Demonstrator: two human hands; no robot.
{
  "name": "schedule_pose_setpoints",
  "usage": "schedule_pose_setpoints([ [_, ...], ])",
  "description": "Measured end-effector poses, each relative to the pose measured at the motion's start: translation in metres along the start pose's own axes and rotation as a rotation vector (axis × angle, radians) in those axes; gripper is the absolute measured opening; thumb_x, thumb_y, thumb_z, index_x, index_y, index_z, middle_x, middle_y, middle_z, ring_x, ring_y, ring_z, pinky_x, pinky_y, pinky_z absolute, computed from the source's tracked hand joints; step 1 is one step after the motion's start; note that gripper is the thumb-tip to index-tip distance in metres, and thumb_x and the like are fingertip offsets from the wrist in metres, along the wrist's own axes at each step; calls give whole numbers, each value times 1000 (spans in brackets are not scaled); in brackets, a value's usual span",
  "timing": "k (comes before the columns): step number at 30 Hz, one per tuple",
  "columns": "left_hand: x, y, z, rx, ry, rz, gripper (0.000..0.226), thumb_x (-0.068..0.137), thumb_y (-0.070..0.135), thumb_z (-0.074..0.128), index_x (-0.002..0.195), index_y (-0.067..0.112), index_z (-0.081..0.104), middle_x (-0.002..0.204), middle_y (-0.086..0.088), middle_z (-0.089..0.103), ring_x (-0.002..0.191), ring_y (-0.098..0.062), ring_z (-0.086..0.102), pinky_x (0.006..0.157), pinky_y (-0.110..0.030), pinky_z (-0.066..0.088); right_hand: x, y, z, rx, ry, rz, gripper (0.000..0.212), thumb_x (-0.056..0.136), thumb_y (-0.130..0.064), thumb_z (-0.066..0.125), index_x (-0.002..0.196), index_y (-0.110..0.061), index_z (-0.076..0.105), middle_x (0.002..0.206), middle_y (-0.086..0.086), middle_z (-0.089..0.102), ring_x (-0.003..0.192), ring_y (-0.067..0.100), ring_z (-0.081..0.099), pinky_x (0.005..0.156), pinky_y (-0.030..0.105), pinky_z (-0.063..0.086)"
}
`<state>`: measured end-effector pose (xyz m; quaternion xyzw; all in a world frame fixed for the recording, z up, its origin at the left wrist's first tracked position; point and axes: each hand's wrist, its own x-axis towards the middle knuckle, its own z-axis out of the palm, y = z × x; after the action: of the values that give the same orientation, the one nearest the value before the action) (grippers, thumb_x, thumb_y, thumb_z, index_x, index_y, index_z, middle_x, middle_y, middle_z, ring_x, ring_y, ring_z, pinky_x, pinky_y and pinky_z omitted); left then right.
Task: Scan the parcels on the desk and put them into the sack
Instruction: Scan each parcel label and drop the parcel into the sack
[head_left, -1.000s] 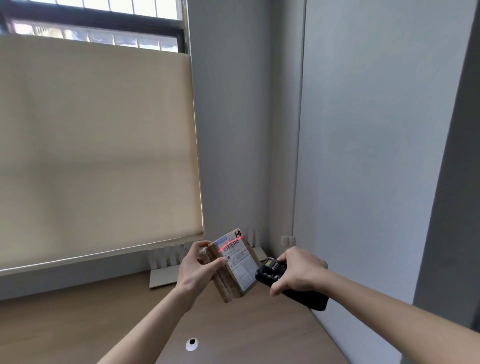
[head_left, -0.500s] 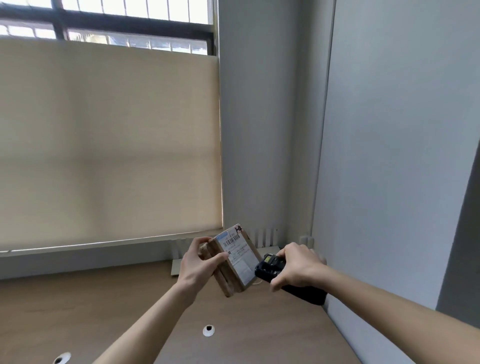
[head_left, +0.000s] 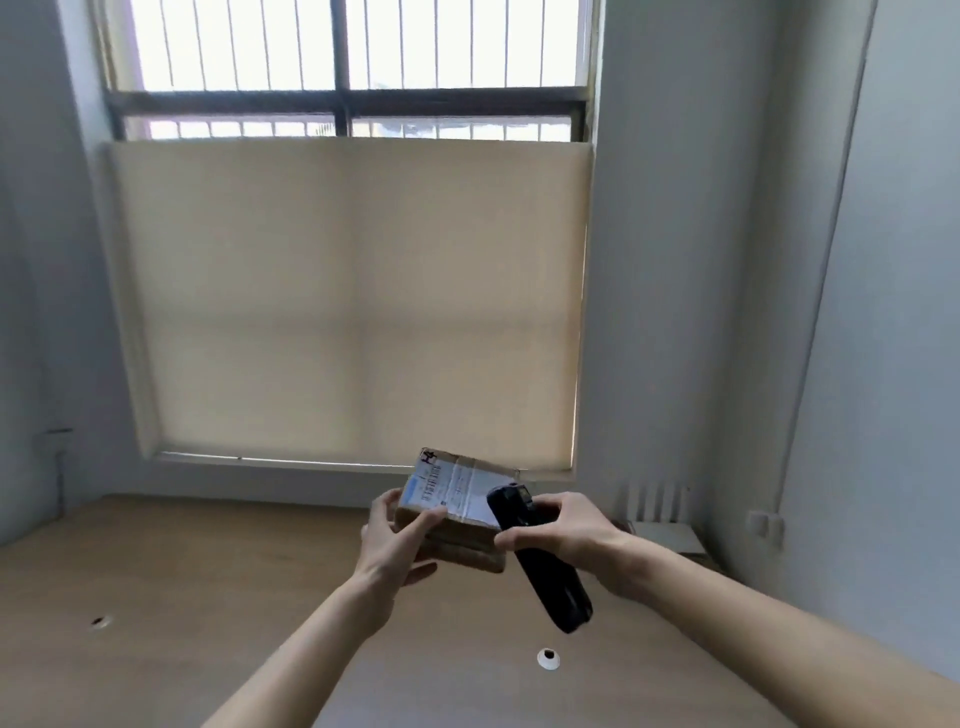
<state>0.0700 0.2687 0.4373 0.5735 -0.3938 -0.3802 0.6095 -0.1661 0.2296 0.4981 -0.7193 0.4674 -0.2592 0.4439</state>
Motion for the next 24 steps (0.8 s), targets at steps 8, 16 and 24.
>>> schedule_pose_setpoints([
  [8, -79, 13, -226, -33, 241, -45, 21, 102, 39, 51, 111, 22, 60, 109, -11, 68, 92, -24, 58, 72, -32, 44, -13, -100, 187, 45, -201, -151, 31, 73, -15, 92, 96, -24, 75, 106, 9, 77, 78, 9, 70, 63, 10, 52],
  [16, -206, 20, -466, 117, 579, 10, 35, 91, 44, 68, 118, 23, 61, 110, -8, 71, 91, -22, 68, 77, -37, 56, -43, -198, 419, 82, -404, -312, 36, 75, -12, 89, 106, -24, 77, 103, 8, 78, 77, 9, 70, 64, 13, 52],
  [24, -352, 10, -642, 100, 919, -89, 84, 81, 48, 78, 151, 23, 37, 138, -2, 53, 116, -19, 59, 93, -28, 51, -103, -276, 641, 113, -725, -435, 44, 70, -21, 93, 110, -30, 75, 96, -9, 79, 86, 8, 75, 70, 15, 55],
])
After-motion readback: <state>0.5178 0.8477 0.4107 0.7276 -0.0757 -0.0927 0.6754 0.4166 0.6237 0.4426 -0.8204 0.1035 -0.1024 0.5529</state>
